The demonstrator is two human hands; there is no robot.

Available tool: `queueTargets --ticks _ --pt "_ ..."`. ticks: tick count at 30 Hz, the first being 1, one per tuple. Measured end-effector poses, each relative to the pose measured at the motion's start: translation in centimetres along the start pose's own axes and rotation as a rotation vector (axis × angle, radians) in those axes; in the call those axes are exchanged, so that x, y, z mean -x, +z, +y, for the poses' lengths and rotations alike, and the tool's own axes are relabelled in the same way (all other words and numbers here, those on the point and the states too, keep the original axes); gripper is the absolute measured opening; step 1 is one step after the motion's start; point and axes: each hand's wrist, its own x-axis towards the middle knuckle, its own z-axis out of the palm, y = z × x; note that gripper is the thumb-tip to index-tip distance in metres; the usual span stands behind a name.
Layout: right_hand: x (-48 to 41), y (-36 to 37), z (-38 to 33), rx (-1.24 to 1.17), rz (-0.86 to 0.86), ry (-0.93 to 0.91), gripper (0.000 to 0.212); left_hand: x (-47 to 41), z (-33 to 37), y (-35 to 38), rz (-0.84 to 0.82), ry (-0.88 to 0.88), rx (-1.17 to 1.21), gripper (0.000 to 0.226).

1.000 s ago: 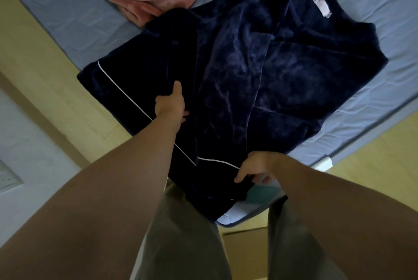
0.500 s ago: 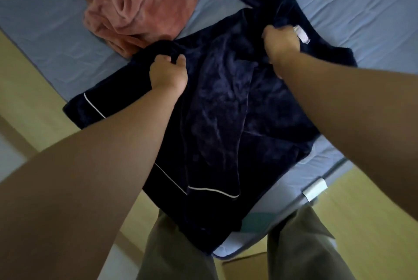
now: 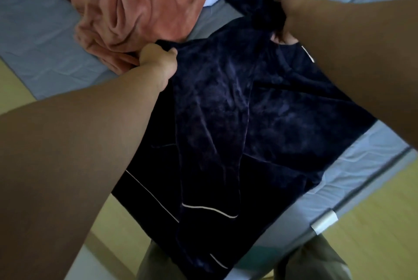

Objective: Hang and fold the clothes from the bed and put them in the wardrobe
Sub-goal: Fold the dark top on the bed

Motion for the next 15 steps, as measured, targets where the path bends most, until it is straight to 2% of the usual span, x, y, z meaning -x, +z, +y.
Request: queueTargets --ticks 4,7,9,12,14,15 --pt "-0.3 -0.2 0.5 -0.073 -0.141 -0.048 0.023 -0.8 0.3 0.2 0.105 0.018 0.016 0.047" --pt "-0.8 0.0 2.6 -0.055 -0.19 -0.113 0.026 0.1 0.1 0.7 0.119 0.069 -0.092 0.047" --pt "-0.6 -0.3 4.4 0.002 -0.064 -0.268 0.026 1.7 -0.5 0.6 0.137 0.133 -0.147 0.044" --pt "1.9 -1.9 9.0 0.291 0.272 -0.639 0.033 5.3 -3.0 -0.4 0.193 0.288 -0.28 0.035" --pt "5.3 -2.8 13.4 0.408 0.335 -0.807 0.027 7.6 -5.4 -1.5 0.293 0.333 -0.407 0.037" --pt "7.2 -3.1 15.9 0.438 0.316 -0.822 0.026 8.6 -6.7 -2.0 0.339 0.263 -0.422 0.041"
